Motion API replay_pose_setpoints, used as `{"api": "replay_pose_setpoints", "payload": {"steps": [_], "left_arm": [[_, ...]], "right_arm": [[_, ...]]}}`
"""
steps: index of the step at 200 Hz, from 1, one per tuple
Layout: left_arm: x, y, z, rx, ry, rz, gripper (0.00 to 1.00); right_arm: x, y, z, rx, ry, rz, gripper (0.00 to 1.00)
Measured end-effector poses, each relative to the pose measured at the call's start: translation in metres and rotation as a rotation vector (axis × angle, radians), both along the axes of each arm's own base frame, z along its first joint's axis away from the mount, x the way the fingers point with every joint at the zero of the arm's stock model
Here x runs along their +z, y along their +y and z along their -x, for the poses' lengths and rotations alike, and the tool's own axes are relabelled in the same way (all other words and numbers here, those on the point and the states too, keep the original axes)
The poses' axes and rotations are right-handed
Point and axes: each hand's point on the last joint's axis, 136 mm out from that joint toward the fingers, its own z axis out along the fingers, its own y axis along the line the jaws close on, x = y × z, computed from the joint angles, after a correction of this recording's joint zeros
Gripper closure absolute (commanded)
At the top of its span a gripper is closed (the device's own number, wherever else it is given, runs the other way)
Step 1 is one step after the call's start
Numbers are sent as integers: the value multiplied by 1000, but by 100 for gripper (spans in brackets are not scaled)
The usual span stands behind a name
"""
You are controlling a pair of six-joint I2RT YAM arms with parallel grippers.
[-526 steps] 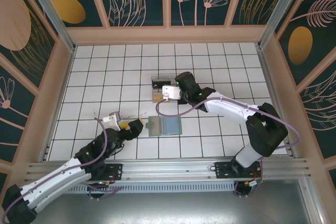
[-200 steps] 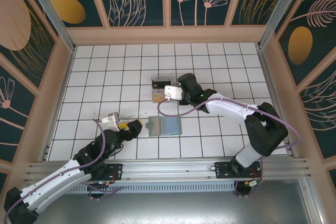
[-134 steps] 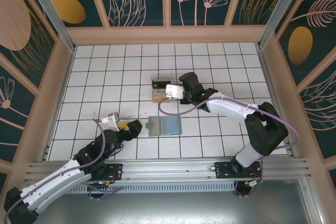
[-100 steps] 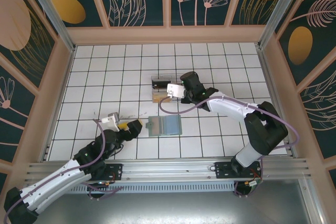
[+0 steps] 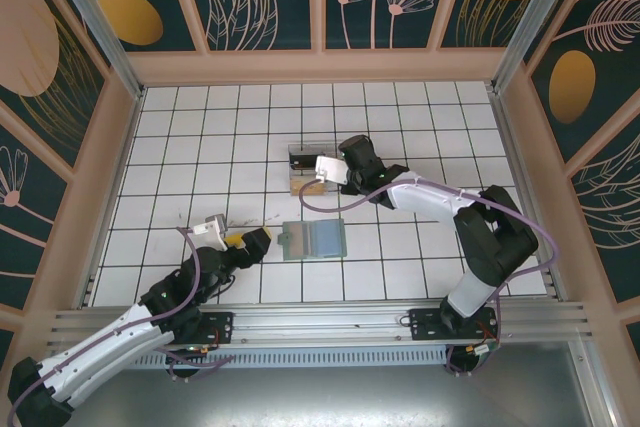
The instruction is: Take the credit cards out of the card holder
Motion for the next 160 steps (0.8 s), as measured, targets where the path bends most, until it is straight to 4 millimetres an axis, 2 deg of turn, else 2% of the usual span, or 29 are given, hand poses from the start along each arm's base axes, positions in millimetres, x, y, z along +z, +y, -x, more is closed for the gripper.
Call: {"api": "replay_pose_setpoints", "payload": {"steps": [67, 94, 116, 134, 160], "left_arm": [[0, 0, 0, -1, 0, 0, 2], [-3, 0, 0, -2, 8, -8, 1], [-14, -1, 2, -10, 43, -41, 3], [-26, -3, 4, -24, 87, -72, 7], [-43, -8, 6, -47, 152, -111, 16]], "right_arm": [[15, -1, -16, -98, -61, -65, 67], [27, 3, -15, -182, -30, -200, 76], [47, 7, -7, -261, -1, -371, 80], [57, 9, 10, -320, 39, -509, 82], [39, 20, 44, -391, 140, -615, 82]]}}
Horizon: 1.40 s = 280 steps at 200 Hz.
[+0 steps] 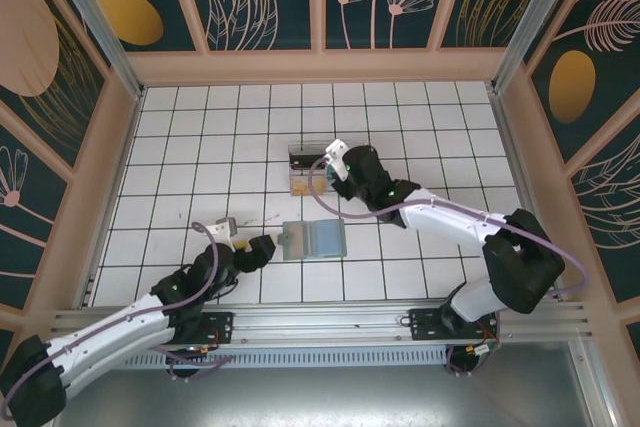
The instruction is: Take the credit cards out of the card holder
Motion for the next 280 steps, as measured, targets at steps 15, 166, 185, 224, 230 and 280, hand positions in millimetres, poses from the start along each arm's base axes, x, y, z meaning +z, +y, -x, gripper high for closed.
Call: {"api": "replay_pose_setpoints", "payload": {"steps": [15, 166, 185, 224, 230, 280], "left_arm": [[-10, -5, 2, -21, 48, -28, 25], [-21, -67, -6, -186, 216, -33, 67], [-22, -72, -6, -198, 226, -29, 68], [-20, -76, -8, -207, 229, -24, 68], [-20, -77, -8, -206, 228, -24, 68], [-26, -76, -9, -199, 242, -42, 70]], "right_arm": [[-18, 7, 22, -31, 86, -49, 91], [-125, -19, 121, -395, 602, -374, 92], [-122, -14, 121, -385, 610, -401, 92], [-122, -12, 120, -383, 612, -411, 92], [-122, -12, 120, -383, 612, -410, 92], [-127, -13, 121, -388, 619, -397, 92]]}}
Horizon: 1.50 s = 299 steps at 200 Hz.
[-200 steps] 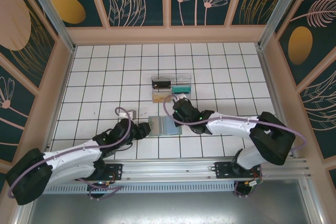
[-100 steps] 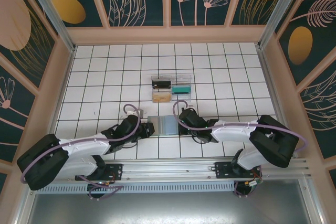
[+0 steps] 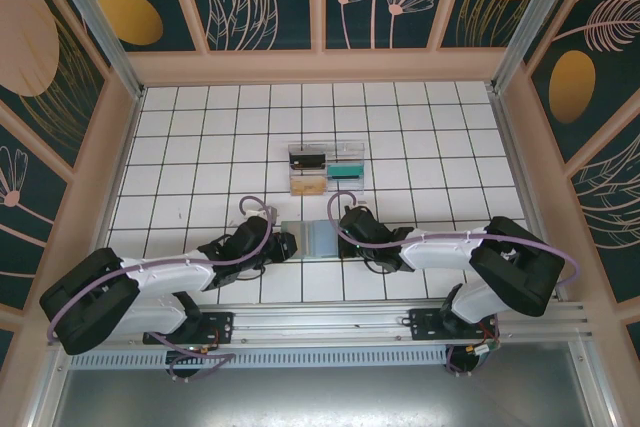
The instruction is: Take the credit cards out of the card holder
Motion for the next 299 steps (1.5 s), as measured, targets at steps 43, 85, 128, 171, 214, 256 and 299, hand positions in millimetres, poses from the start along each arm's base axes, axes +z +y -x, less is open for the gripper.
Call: {"api": "replay_pose_setpoints", "payload": {"steps": [43, 85, 128, 171, 214, 256, 299], "left_arm": [[-7, 2, 1, 1, 16, -19, 71], [-9, 2, -4, 15, 14, -43, 73], [-8, 1, -4, 13, 11, -38, 71], [-7, -7, -5, -5, 8, -8, 70], [-6, -12, -2, -31, 19, 15, 69], [-5, -21, 1, -64, 30, 47, 69], [-2, -34, 3, -100, 34, 66, 69]], "right_arm": [[-1, 1, 0, 1, 5, -5, 92], [0, 2, 0, -4, 8, -11, 92], [-1, 3, 0, -5, 11, -15, 92], [-1, 3, 0, -4, 12, -16, 92], [-2, 6, 0, -2, 11, -24, 92], [-2, 8, -2, -1, 10, -28, 92], [-2, 8, -2, -3, 10, -29, 92]]}}
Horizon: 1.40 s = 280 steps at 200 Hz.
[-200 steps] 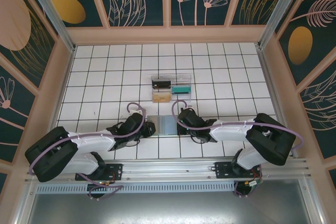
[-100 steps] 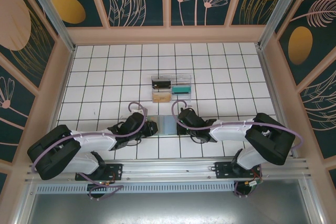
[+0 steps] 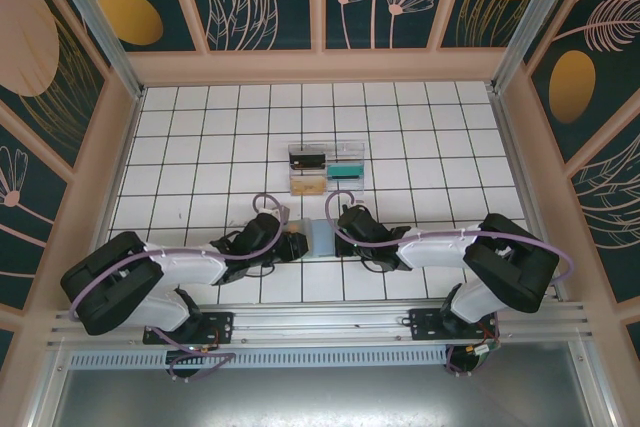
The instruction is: Take the credit cards out of the card holder
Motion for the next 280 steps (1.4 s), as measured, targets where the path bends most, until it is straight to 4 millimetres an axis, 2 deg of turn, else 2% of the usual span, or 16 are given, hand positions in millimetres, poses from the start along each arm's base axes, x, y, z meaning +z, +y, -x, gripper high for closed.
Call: {"api": "replay_pose_setpoints", "payload": {"steps": [50, 75, 152, 223, 259, 280], "left_arm": [[11, -21, -7, -26, -18, 24, 69], [10, -32, -8, -41, -16, 26, 69], [12, -36, -9, -48, -19, 28, 69], [37, -61, -18, -83, -65, 83, 70], [39, -61, -17, -86, -74, 72, 70], [51, -54, -19, -66, -103, 66, 69]], "right_arm": [[0, 0, 0, 0, 0, 0, 92], [0, 0, 0, -4, 2, -2, 92], [1, -2, 1, -18, 8, -13, 92], [3, -7, 5, -22, 4, -22, 92], [5, -8, 5, -22, 0, -28, 92], [5, -8, 5, -22, 0, -28, 92]]}}
